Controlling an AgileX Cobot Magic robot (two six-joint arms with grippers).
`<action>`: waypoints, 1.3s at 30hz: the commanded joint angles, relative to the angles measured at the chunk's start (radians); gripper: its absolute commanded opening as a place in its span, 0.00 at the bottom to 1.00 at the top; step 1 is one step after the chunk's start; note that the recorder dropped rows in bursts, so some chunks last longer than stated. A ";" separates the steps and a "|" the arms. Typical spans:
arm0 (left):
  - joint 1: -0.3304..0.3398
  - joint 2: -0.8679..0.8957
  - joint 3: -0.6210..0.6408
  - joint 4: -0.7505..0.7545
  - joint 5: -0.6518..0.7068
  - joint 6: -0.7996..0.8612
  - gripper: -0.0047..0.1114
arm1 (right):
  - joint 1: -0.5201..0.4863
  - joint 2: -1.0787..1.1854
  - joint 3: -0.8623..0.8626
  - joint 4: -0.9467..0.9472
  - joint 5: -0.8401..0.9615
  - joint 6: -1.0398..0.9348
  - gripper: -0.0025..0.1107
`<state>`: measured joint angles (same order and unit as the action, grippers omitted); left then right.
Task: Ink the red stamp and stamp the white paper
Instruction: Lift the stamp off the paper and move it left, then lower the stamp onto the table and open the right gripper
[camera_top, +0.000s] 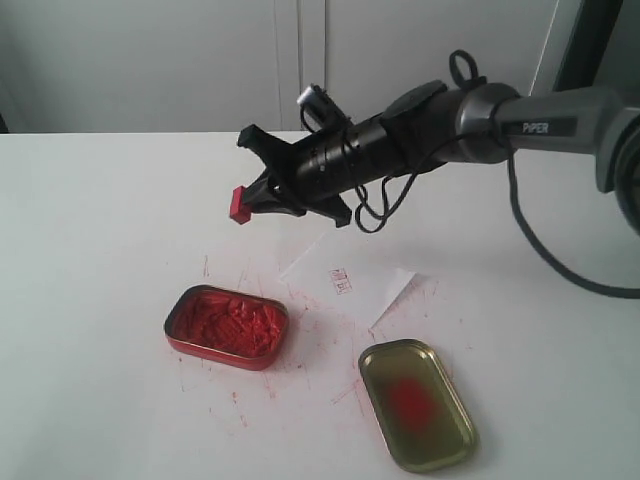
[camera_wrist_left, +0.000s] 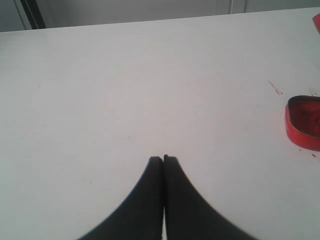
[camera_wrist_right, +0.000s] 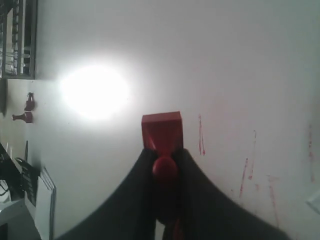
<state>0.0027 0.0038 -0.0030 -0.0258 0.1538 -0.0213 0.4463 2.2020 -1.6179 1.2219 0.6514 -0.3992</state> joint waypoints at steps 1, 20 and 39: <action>-0.003 -0.004 0.003 0.001 -0.004 -0.001 0.04 | 0.027 0.053 0.003 0.119 -0.041 -0.083 0.02; -0.003 -0.004 0.003 0.001 -0.004 -0.001 0.04 | 0.030 0.144 0.003 0.224 -0.116 -0.180 0.03; -0.003 -0.004 0.003 0.001 -0.004 -0.001 0.04 | 0.030 0.145 0.003 0.202 -0.123 -0.136 0.41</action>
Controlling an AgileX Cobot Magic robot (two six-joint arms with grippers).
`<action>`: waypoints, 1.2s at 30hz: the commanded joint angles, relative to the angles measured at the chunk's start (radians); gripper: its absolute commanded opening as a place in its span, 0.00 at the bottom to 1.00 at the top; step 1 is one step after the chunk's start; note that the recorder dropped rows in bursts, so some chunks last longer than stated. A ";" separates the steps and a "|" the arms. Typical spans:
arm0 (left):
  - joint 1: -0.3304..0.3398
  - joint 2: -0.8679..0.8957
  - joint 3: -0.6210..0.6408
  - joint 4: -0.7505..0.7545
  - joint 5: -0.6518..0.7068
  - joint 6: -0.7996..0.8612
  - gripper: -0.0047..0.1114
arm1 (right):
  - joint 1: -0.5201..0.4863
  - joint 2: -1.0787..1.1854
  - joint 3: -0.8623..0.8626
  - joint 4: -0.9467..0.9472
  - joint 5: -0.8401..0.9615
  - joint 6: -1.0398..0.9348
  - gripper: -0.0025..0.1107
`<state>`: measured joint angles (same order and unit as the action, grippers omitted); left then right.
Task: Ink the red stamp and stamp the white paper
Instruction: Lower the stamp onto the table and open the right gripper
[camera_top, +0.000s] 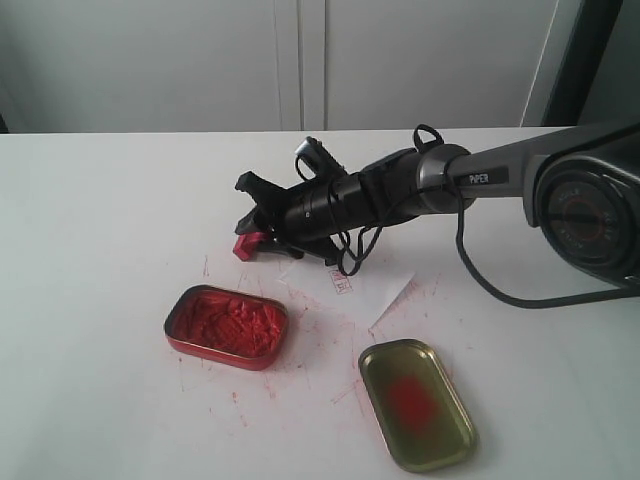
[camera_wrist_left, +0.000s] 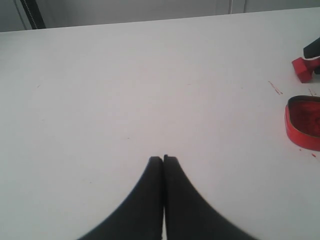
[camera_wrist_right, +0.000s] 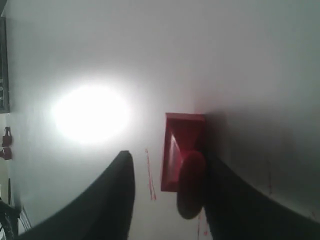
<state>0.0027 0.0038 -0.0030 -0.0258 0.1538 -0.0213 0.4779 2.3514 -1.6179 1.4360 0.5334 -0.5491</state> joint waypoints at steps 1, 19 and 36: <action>-0.003 -0.004 0.003 0.001 -0.004 -0.001 0.04 | -0.002 -0.006 0.003 -0.021 -0.010 0.022 0.41; -0.003 -0.004 0.003 0.001 -0.004 -0.001 0.04 | -0.002 -0.081 0.003 -0.518 -0.123 0.419 0.41; -0.003 -0.004 0.003 0.001 -0.004 -0.001 0.04 | -0.002 -0.177 0.003 -0.806 0.030 0.452 0.27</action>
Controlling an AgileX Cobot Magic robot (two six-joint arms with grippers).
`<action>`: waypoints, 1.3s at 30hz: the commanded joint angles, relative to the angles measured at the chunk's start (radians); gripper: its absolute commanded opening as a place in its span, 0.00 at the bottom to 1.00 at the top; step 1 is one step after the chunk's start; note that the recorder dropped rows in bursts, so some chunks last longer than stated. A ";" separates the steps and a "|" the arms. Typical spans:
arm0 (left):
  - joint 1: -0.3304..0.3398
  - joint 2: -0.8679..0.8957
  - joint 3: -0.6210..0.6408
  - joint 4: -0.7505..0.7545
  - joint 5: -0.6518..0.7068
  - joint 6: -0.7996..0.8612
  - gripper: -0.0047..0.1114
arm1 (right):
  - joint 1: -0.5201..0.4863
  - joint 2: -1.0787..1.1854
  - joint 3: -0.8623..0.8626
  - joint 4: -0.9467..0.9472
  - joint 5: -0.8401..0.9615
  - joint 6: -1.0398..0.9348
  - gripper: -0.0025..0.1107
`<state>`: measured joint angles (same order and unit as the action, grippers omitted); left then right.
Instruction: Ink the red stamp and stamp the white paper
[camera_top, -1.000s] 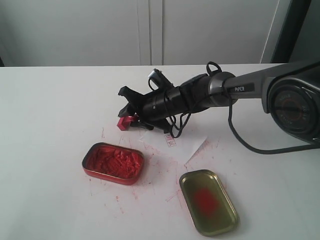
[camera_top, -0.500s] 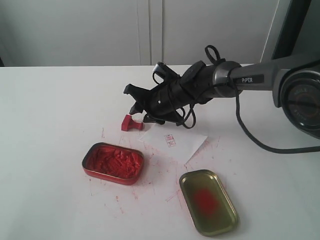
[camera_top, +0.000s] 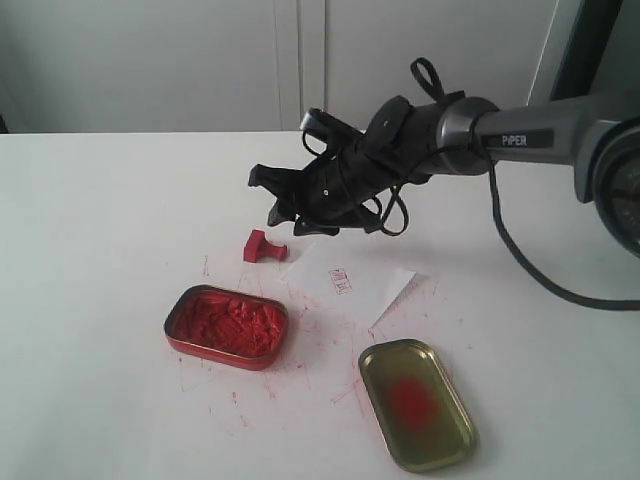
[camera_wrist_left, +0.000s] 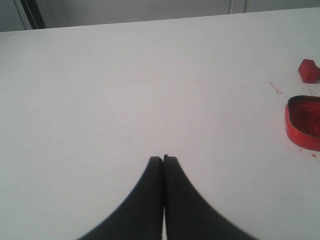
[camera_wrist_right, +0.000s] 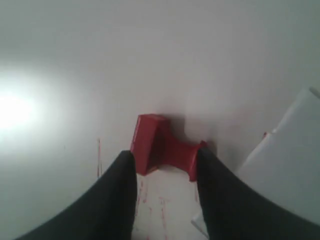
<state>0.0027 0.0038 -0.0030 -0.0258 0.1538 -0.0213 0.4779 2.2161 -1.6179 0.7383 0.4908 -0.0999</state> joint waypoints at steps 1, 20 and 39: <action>-0.003 -0.004 0.003 0.001 -0.004 -0.001 0.04 | -0.002 -0.050 0.003 -0.124 0.097 0.010 0.25; -0.003 -0.004 0.003 0.001 -0.004 -0.001 0.04 | -0.014 -0.203 0.003 -0.540 0.561 0.160 0.02; -0.003 -0.004 0.003 0.001 -0.004 -0.001 0.04 | -0.361 -0.653 0.543 -0.703 0.467 0.100 0.02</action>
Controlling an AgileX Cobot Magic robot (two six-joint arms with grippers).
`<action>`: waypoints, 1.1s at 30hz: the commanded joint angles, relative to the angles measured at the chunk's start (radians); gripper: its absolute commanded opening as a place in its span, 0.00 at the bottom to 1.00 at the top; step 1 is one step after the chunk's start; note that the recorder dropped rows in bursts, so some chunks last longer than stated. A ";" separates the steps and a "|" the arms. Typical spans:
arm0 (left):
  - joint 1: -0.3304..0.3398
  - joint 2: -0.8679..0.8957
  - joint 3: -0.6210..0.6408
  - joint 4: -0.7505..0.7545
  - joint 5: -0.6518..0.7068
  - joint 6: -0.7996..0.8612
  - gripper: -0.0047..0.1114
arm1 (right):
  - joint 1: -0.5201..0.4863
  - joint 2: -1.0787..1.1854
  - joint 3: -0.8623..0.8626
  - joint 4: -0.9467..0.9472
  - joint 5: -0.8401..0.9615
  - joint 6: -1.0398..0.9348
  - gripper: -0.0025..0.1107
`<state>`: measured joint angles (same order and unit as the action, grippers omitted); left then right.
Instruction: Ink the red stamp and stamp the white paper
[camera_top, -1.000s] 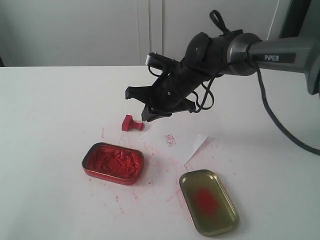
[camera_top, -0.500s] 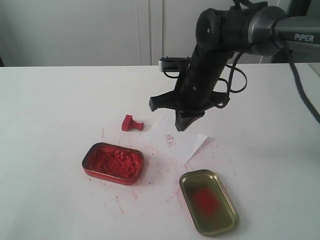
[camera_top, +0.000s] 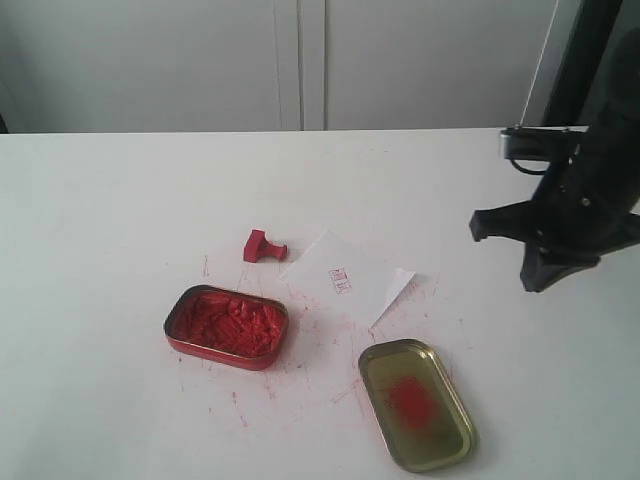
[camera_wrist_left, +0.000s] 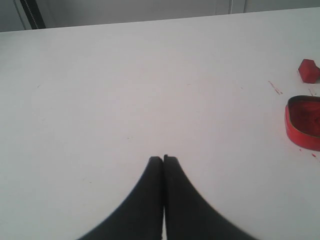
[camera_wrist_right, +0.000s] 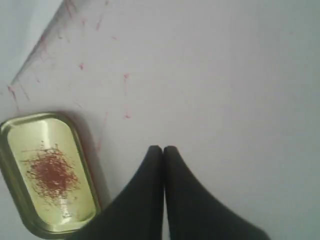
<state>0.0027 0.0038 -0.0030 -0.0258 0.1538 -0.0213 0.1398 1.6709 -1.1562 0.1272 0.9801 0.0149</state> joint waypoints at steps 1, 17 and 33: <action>-0.003 -0.004 0.003 0.001 -0.004 -0.001 0.04 | -0.023 -0.139 0.112 -0.120 -0.022 -0.015 0.02; -0.003 -0.004 0.003 0.001 -0.004 -0.001 0.04 | -0.023 -0.628 0.466 -0.138 -0.243 -0.015 0.02; -0.003 -0.004 0.003 0.001 -0.004 -0.001 0.04 | -0.023 -1.119 0.681 -0.138 -0.338 -0.009 0.02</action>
<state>0.0027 0.0038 -0.0030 -0.0258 0.1538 -0.0213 0.1224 0.6275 -0.5007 0.0000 0.6535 0.0108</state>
